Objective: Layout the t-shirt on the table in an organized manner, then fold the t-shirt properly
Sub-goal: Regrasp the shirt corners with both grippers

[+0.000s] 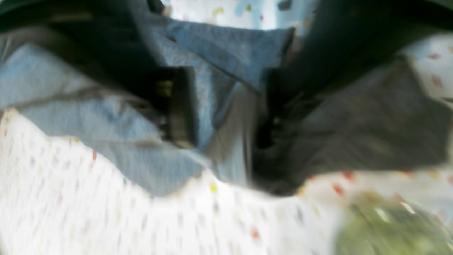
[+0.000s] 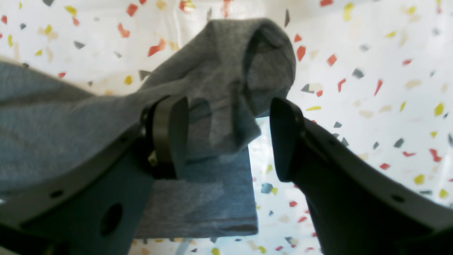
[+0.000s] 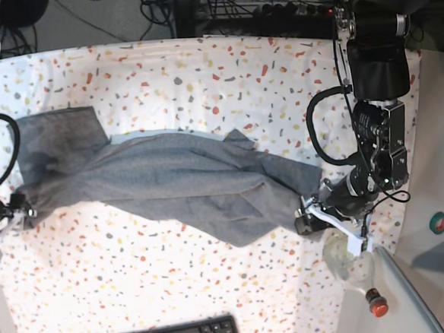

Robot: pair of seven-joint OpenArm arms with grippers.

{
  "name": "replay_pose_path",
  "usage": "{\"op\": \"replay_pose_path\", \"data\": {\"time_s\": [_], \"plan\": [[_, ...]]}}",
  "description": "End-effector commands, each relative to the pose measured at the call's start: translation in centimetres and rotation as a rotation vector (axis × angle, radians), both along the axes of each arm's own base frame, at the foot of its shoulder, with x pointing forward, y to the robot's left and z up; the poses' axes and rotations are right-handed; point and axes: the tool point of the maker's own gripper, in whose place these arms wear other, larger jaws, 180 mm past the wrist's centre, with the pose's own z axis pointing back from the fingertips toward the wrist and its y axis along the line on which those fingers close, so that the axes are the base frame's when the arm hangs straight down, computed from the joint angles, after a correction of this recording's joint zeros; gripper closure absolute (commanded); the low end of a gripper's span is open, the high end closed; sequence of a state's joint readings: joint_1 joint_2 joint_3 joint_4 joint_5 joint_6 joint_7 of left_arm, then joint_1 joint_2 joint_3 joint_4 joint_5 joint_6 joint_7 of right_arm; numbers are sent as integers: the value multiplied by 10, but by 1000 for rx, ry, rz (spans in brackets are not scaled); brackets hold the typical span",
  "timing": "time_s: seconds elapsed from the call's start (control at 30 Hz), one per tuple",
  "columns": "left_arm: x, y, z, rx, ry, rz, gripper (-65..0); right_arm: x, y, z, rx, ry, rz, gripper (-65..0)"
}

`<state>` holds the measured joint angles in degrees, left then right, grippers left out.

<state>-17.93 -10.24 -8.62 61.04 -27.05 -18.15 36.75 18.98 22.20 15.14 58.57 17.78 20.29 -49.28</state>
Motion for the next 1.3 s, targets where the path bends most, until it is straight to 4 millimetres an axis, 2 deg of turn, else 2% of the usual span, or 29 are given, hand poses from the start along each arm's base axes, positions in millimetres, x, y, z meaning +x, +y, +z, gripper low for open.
{"op": "replay_pose_path", "data": {"time_s": [0.0,0.07,0.1,0.17,0.23,0.3,0.37,0.53,0.67,0.77,0.9,0.93,1.0,1.17,1.27], "plan": [[16,1,25,-21,-78,12,-479,10,-15,29,-25,-94,-19,-348],[17,8,37,-21,-116,32,-583,0,-15,45,-14,-185,-70,-348],[6,16,36,-18,-125,53,-611,-9,-22,57,-20,-237,-112,-350],[-16,32,36,-6,-141,97,-617,-28,-25,71,-37,-299,-155,-351],[-46,42,24,8,-119,113,-604,-47,-18,71,-64,-306,-145,-353],[-69,39,7,6,-85,71,-599,-63,-16,64,-75,-287,-137,-353],[-84,33,-10,-8,-48,36,-599,-74,-15,54,-74,-283,-140,-353],[-87,31,-35,-70,-53,72,-599,-82,-1,38,-36,-295,-152,-353],[-77,20,-51,-123,-28,99,-599,-80,0,37,-31,-293,-151,-353],[-67,8,-56,-136,-8,70,-599,-82,-1,33,-25,-283,-160,-351],[-53,-12,-51,-138,-12,15,-589,-88,-3,17,-7,-244,-176,-351],[-51,-15,-50,-138,-14,5,-566,-90,-3,13,0,-232,-180,-351],[-51,-19,-50,-138,-13,-8,-472,-92,-10,6,17,-221,-220,-351],[-54,-15,-52,-137,-8,1,-184,-96,-54,-9,96,-217,-423,-362],[-55,-14,-54,-133,0,-2,-28,-90,-62,-24,131,-152,-356,-419]]}}
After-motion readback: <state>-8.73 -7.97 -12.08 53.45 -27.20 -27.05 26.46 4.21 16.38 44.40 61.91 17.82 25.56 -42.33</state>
